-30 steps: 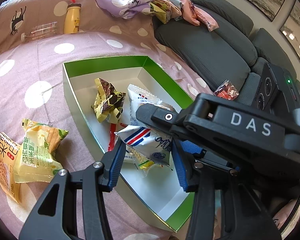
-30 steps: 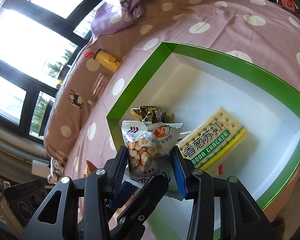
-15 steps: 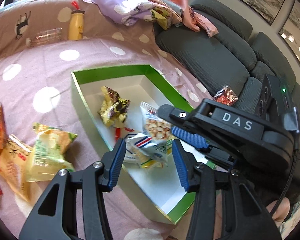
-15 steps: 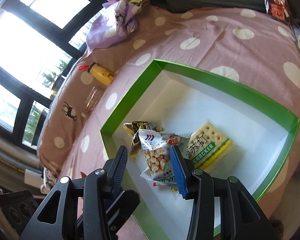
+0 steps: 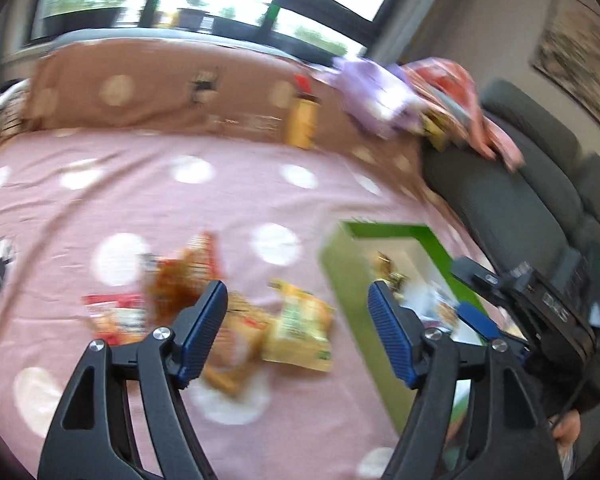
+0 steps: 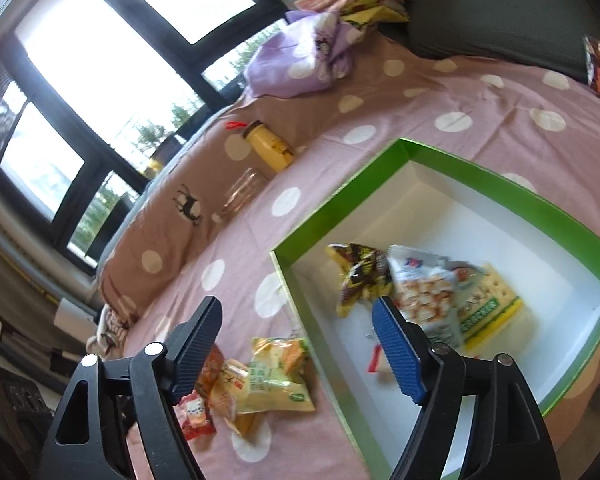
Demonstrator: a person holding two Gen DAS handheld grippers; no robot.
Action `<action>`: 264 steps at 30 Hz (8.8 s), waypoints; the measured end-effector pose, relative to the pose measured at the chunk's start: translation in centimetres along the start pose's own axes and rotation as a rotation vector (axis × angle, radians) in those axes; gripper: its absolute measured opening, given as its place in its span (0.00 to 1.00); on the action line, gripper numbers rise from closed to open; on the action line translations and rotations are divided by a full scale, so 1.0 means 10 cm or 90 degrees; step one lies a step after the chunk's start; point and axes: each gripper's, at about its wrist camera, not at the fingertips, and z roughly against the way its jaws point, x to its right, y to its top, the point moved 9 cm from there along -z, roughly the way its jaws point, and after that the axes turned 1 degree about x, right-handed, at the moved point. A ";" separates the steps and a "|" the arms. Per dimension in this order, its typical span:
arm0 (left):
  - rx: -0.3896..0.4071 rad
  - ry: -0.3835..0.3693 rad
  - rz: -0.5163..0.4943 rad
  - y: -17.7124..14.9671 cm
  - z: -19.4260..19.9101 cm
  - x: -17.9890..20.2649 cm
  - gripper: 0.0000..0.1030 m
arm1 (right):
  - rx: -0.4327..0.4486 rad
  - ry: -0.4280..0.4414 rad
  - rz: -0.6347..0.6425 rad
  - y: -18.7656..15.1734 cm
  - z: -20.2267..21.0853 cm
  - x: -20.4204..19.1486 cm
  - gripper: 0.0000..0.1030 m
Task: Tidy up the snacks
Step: 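Withdraw the right gripper from the box toward the remaining snacks, then close the right gripper on the green-and-yellow snack bag, then lift the green-and-yellow bag and carry it over the green box, then lower the bag into the box and open the right gripper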
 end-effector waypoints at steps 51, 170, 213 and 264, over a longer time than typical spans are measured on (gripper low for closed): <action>-0.052 0.270 0.167 -0.44 0.17 -1.58 0.93 | -0.226 -0.015 0.148 -1.14 -1.02 -0.74 0.82; -0.167 0.061 -0.027 -0.79 -0.39 -0.39 0.40 | -0.405 0.131 0.132 -1.56 -1.00 -0.88 0.49; -0.079 -0.180 -0.201 -0.48 -0.66 1.59 0.37 | -0.061 0.069 -0.050 0.01 -0.03 0.20 0.50; -0.051 0.090 -0.033 -0.26 -0.19 -0.13 0.93 | -0.027 0.003 0.049 -0.07 -0.15 -0.08 0.82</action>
